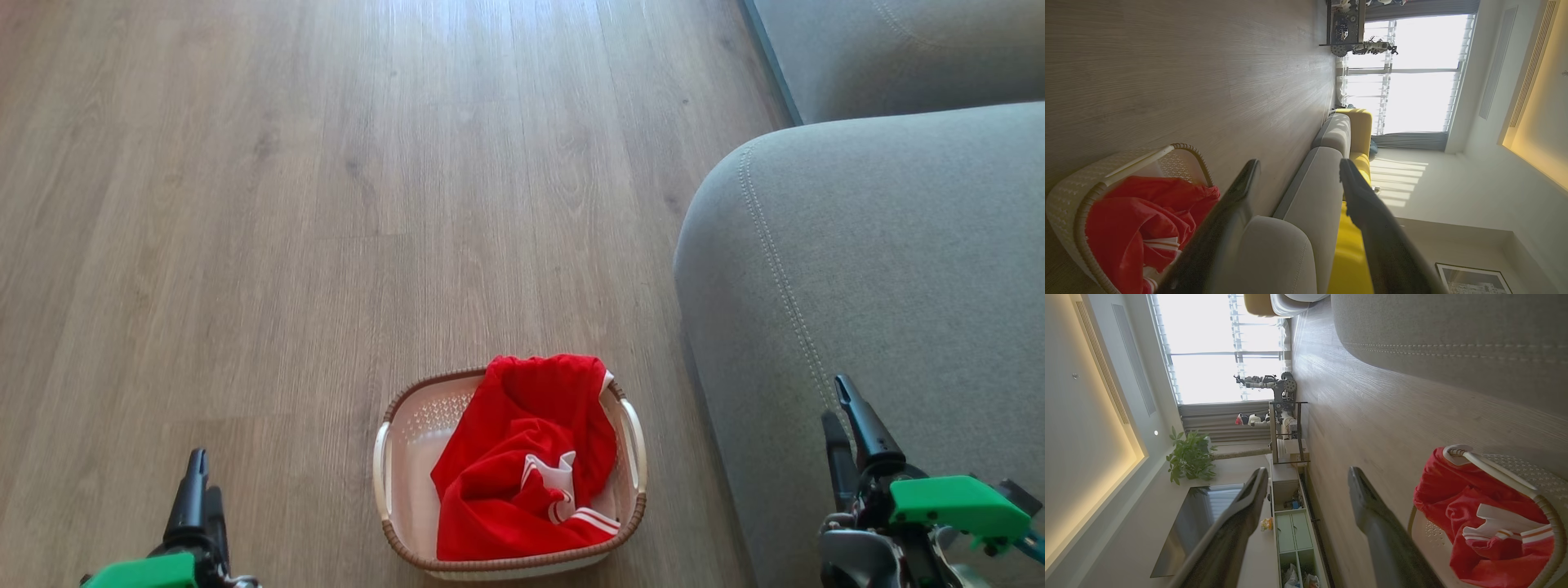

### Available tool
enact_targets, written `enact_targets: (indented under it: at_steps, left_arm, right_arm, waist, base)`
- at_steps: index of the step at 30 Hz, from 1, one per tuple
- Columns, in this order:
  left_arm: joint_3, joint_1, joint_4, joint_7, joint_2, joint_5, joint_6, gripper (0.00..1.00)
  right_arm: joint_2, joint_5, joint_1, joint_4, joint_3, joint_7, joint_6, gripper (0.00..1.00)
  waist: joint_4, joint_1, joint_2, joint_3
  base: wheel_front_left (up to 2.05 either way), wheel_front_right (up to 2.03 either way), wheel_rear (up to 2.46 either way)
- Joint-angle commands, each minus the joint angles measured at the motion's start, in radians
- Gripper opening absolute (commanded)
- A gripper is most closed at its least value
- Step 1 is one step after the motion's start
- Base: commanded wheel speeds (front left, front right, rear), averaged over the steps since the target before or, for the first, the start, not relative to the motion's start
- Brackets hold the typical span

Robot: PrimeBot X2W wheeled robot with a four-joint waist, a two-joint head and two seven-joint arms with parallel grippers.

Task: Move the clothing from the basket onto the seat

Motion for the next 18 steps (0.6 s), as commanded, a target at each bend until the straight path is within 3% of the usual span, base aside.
enact_targets:
  at_steps: [1, 18]
  left_arm:
    - [0.002, -0.023, -0.039, -0.009, 0.007, 0.015, 0.002, 1.00]
    - [-0.022, -0.018, -0.099, -0.058, 0.009, 0.187, 0.028, 1.00]
  right_arm:
    - [-0.004, -0.019, -0.041, -0.030, -0.020, -0.003, 0.000, 1.00]
    - [0.035, -0.278, -0.039, -0.066, -0.069, -0.007, 0.000, 1.00]
  waist:
    - [0.000, 0.0000, 0.0000, -0.001]
    - [0.005, 0.0000, 0.0000, -0.006]
  base:
    - [0.00, 0.00, 0.00]
    - [0.00, 0.00, 0.00]
